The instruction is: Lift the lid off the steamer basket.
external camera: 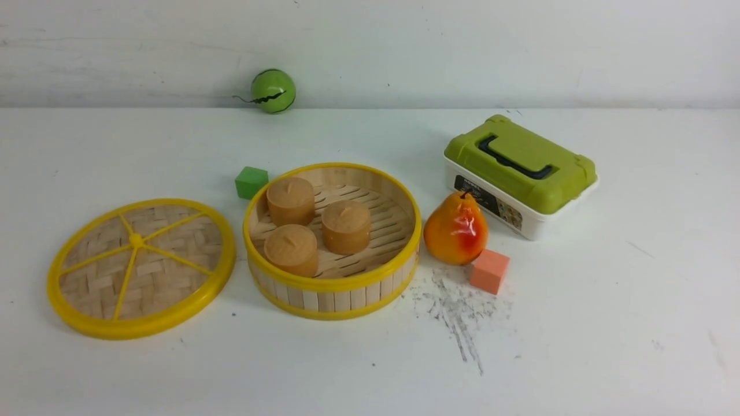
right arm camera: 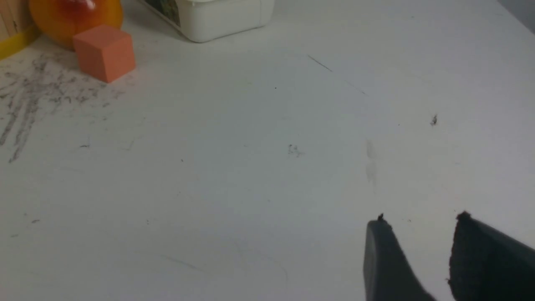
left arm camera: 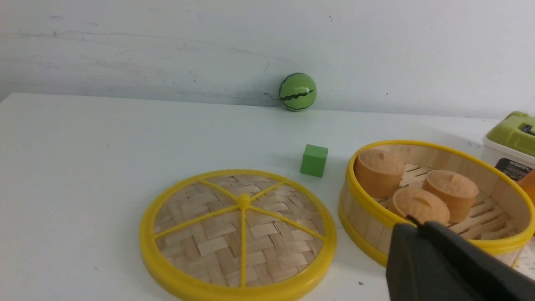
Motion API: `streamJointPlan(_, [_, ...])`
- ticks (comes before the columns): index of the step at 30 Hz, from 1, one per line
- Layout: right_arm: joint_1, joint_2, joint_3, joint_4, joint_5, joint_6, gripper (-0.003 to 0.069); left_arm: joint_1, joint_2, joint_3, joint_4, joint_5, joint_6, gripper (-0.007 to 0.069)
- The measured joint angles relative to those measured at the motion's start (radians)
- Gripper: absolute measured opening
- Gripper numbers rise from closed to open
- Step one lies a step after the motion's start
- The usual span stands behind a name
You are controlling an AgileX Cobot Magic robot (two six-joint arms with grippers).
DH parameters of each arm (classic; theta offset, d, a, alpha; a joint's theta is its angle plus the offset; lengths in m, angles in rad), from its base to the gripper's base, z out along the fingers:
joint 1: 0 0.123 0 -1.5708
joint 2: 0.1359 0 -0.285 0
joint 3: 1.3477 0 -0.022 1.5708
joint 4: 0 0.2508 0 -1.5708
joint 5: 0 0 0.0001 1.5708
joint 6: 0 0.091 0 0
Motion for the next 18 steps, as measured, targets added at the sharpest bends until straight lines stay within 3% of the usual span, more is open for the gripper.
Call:
streamJointPlan(4, [0.0,0.0,0.0,0.0,0.0,0.0,0.0239,0.0,-0.121,0.091,0.054,0.023,-0.083,-0.0013])
streamJointPlan(7, [0.0,0.0,0.0,0.0,0.0,0.0,0.0239,-0.001,-0.169,0.188,0.156,0.042,-0.237,-0.0013])
streamJointPlan(11, [0.0,0.0,0.0,0.0,0.0,0.0,0.0239,-0.001,-0.169,0.2,0.249,0.179,-0.363,-0.0013])
streamJointPlan(18, [0.0,0.0,0.0,0.0,0.0,0.0,0.0239,-0.001,-0.169,0.203,0.292,0.226,-0.374,-0.0013])
